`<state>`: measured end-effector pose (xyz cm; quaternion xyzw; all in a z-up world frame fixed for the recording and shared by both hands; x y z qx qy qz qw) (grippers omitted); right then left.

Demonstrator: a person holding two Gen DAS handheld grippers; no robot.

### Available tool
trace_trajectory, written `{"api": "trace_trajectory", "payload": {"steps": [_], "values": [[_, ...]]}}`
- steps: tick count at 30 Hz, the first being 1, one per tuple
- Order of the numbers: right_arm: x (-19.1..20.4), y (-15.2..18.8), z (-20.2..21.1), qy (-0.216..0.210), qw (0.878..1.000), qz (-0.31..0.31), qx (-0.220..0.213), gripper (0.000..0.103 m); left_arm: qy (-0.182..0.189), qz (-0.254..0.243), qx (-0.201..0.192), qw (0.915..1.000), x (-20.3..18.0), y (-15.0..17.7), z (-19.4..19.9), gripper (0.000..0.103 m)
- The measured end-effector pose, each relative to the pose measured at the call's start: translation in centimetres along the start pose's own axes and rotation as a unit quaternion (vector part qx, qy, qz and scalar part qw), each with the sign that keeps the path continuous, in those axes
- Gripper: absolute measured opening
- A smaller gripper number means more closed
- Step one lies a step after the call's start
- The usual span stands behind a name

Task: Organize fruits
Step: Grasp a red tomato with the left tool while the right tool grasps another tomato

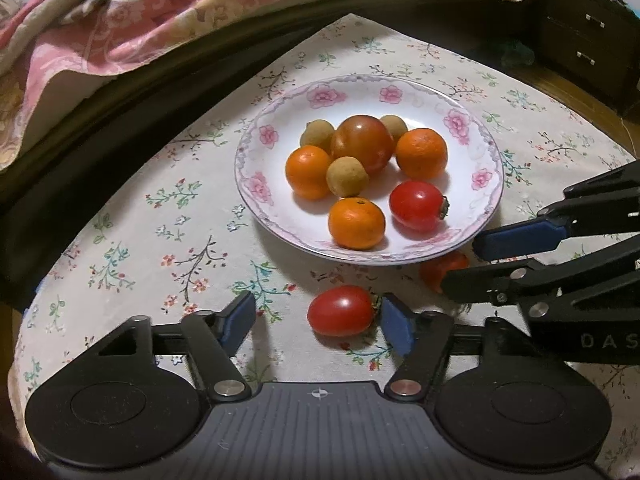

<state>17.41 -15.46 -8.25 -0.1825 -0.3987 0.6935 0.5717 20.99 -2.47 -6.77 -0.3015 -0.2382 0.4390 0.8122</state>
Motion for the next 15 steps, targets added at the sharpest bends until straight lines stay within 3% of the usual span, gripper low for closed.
{"api": "trace_trajectory", "payload": {"steps": [4,7,15], "values": [[0.3,0.1,-0.5,-0.008,1.000,0.003,0.008,0.035,-0.001,-0.003,0.001,1.0000,0.2,0.1,0.3,0.062],[0.7,0.3,-0.6,-0.003,1.000,0.016,0.022,0.035,0.002,-0.009,0.003,0.9999,0.3,0.2,0.5,0.060],[0.5,0.0,-1.3,-0.001,1.000,0.004,0.011,0.035,0.001,-0.008,0.004,1.0000,0.4,0.4,0.8,0.056]]}}
Point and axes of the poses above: each gripper's, at about its wrist camera, not at the fingertips, and z roughly against the way its jaws point, x to its left, y to its underside, the point moved 2 cm from there along -z, roughly the way its jaws point, and after that the axes turned 9 degrees about -x, right-handed, at the moved point
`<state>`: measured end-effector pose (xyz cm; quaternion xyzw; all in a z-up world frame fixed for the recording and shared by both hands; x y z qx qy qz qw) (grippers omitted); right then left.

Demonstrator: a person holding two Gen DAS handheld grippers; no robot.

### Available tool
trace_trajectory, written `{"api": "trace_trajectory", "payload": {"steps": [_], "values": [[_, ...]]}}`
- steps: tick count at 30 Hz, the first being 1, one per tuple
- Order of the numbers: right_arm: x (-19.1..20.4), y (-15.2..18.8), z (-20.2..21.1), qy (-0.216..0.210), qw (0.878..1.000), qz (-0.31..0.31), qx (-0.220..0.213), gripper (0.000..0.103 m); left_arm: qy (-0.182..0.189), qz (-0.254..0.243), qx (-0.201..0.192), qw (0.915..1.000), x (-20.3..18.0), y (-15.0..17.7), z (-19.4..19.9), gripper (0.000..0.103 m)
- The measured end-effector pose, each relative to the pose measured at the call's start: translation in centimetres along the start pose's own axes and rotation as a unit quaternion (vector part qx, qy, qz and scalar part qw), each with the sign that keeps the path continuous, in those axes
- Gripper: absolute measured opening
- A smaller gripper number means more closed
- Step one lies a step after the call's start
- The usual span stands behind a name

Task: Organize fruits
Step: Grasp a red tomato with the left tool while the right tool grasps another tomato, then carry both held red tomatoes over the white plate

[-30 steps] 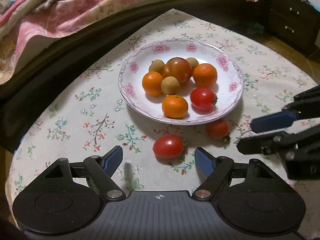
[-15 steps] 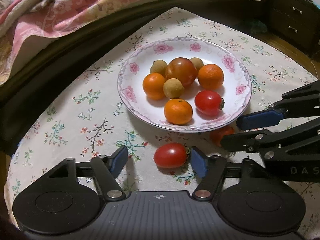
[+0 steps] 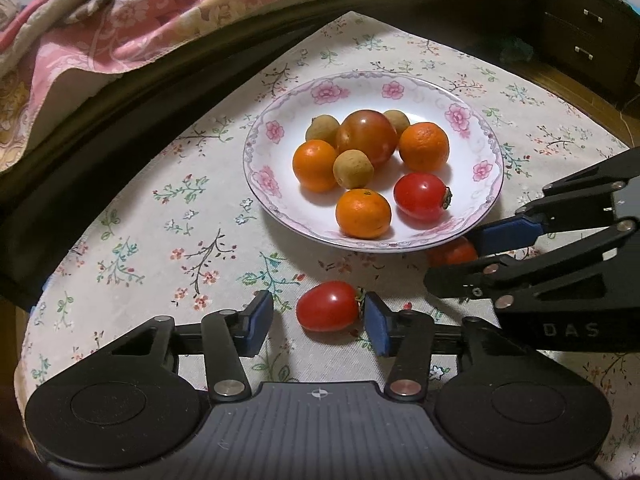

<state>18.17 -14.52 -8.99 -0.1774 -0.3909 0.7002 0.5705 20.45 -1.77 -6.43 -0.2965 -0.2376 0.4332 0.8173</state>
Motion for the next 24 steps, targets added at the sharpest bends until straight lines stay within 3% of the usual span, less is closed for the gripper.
{"api": "trace_trajectory", "payload": {"steps": [8,14,24], "values": [[0.8,0.0,0.0,0.017,0.999,0.030,0.007,0.030,-0.005,0.004,0.001,1.0000,0.1,0.0,0.0,0.059],[0.5,0.1,0.5,0.015,0.999,0.024,0.020,0.030,0.001,0.001,0.005,1.0000,-0.2,0.0,0.1,0.045],[0.2,0.3,1.9,0.011,0.999,0.027,0.029,0.030,0.018,-0.004,0.008,0.9998,-0.2,0.7,1.7,0.044]]}}
Point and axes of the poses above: each gripper's, at about its wrist camera, not at the fingertips, and z roughly against the way its jaws point, x to its left, y to its underside, the point moved 2 cm from there along -z, roughly the way its jaws point, and after that the axes turned 9 degrees about -x, right-handed, at the moved point
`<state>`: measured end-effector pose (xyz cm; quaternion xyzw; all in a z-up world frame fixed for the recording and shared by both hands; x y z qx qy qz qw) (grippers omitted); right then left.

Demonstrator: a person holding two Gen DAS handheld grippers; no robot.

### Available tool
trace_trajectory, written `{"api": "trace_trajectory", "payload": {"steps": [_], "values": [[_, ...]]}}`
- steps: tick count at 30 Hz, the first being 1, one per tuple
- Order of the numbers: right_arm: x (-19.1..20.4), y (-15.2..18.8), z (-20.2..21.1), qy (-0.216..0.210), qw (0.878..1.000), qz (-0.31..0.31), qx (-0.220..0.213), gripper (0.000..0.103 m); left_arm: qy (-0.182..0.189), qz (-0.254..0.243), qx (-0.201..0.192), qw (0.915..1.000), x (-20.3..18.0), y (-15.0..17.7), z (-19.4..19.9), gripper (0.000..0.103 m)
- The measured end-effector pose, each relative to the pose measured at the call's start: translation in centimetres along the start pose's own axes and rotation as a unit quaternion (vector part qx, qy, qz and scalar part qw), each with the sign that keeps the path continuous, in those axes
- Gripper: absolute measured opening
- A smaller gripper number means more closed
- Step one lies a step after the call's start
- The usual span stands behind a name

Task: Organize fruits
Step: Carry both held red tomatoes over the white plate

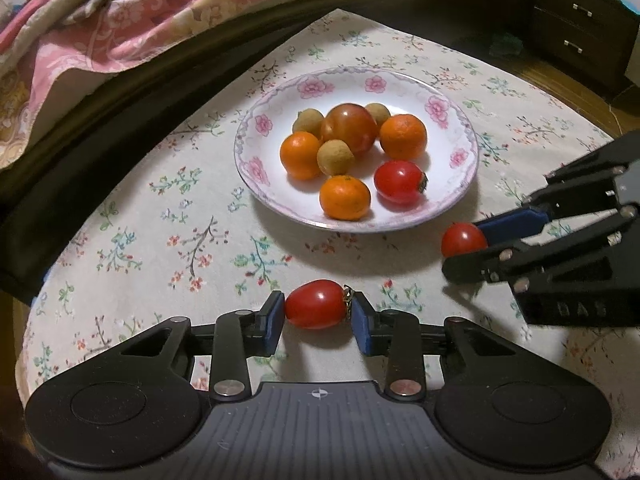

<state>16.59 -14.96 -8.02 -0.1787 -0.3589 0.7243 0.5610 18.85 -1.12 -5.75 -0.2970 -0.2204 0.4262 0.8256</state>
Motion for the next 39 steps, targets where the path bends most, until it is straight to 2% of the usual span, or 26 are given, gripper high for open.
{"api": "trace_trajectory", "payload": {"steps": [14,18,20,22,25,39], "values": [[-0.1,0.4,-0.4,0.005,1.000,0.008,0.007,0.030,0.005,-0.003,0.004,1.0000,-0.1,0.5,-0.2,0.050],[-0.2,0.4,-0.4,0.005,1.000,0.006,0.007,0.030,0.006,0.006,0.005,1.0000,0.4,0.4,-0.6,0.054],[-0.1,0.4,-0.4,0.006,1.000,0.007,0.008,0.030,0.007,0.009,0.007,0.9999,0.4,0.4,-0.5,0.053],[0.0,0.4,-0.4,0.007,1.000,0.010,0.011,0.030,0.008,0.004,0.008,0.9999,0.1,0.4,-0.4,0.047],[0.2,0.5,-0.4,0.006,1.000,0.013,0.014,0.030,0.007,0.000,0.009,0.9999,0.0,0.3,-0.4,0.045],[0.2,-0.2,0.4,-0.002,1.000,0.004,-0.003,0.030,0.017,0.007,-0.014,0.9997,-0.3,-0.6,0.9,0.044]]}}
Point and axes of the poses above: each gripper's, at about its wrist camera, not at the fingertips, and z roughly against the way its jaws point, x to its left, y to its underside, the point moved 2 cm from there along -z, roughly the way its jaws point, and after that the axes turned 9 degrees about -x, right-handed, at the moved point
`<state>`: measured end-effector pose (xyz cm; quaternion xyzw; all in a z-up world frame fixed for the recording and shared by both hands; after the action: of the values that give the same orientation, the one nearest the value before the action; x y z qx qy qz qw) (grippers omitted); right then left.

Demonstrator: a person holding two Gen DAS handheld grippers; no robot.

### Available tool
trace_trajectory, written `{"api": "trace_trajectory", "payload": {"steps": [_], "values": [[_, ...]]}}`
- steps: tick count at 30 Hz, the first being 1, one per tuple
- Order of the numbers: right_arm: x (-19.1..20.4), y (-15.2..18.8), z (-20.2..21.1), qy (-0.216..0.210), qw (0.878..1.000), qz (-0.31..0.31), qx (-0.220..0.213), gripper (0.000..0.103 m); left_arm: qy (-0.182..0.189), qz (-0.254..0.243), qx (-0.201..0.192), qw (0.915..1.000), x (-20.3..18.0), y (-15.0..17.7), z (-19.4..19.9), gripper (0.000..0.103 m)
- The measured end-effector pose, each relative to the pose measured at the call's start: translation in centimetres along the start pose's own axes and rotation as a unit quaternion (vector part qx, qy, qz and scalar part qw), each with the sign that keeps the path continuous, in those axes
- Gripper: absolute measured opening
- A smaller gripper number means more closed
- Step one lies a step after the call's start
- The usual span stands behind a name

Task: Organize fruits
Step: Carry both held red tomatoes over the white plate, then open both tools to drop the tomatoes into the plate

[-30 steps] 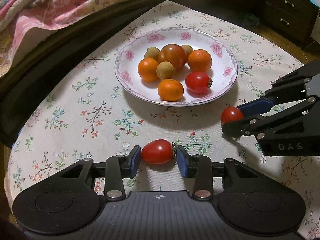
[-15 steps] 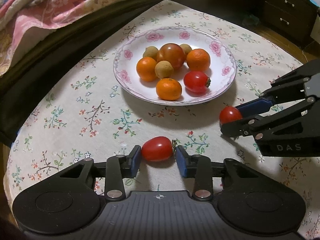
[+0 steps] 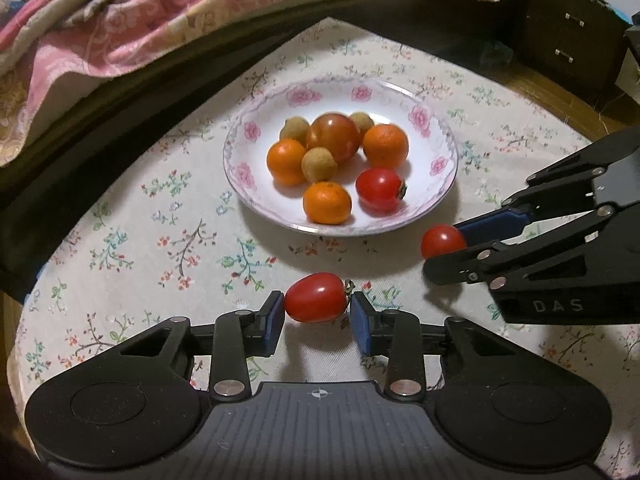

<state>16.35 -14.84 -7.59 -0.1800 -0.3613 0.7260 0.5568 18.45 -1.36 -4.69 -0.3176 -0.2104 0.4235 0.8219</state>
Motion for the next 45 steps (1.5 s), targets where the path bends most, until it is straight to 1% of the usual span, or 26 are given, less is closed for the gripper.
{"api": "trace_trajectory", "payload": {"steps": [5,11,18,25,34,45], "values": [[0.3,-0.7,0.7,-0.007,1.000,-0.004,-0.014,0.030,0.005,0.001,-0.016,0.9999,-0.3,-0.8,0.8,0.044],[-0.1,-1.5,1.3,-0.002,1.000,-0.014,-0.028,0.030,0.002,0.003,-0.025,0.9997,-0.5,-1.7,0.6,0.044],[-1.4,-3.0,1.8,0.011,0.998,-0.028,-0.047,0.030,-0.005,0.010,-0.038,0.9992,-0.6,-3.3,0.4,0.043],[-2.5,-4.7,1.3,0.030,0.997,-0.037,-0.062,0.030,-0.017,0.020,-0.047,0.9986,-0.4,-4.7,-0.8,0.043],[-4.1,-5.5,0.0,0.047,0.995,-0.059,-0.065,0.030,-0.026,0.034,-0.045,0.9981,-0.2,-5.7,-2.5,0.043],[-4.8,-5.9,-0.7,0.058,0.994,-0.070,-0.067,0.031,-0.040,0.034,-0.045,0.9976,-0.2,-6.1,-3.5,0.042]]}}
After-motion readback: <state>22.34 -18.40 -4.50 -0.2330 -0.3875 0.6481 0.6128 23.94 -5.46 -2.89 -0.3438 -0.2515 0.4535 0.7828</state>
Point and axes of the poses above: each gripper's, at about its wrist camera, not at the fingertips, and z roughly against the way its jaws point, x to its left, y to its underside, the point moved 2 cm from there along -z, roughly the way its jaws point, and after that the axes turned 9 degrees about -x, right-handed, at the moved point
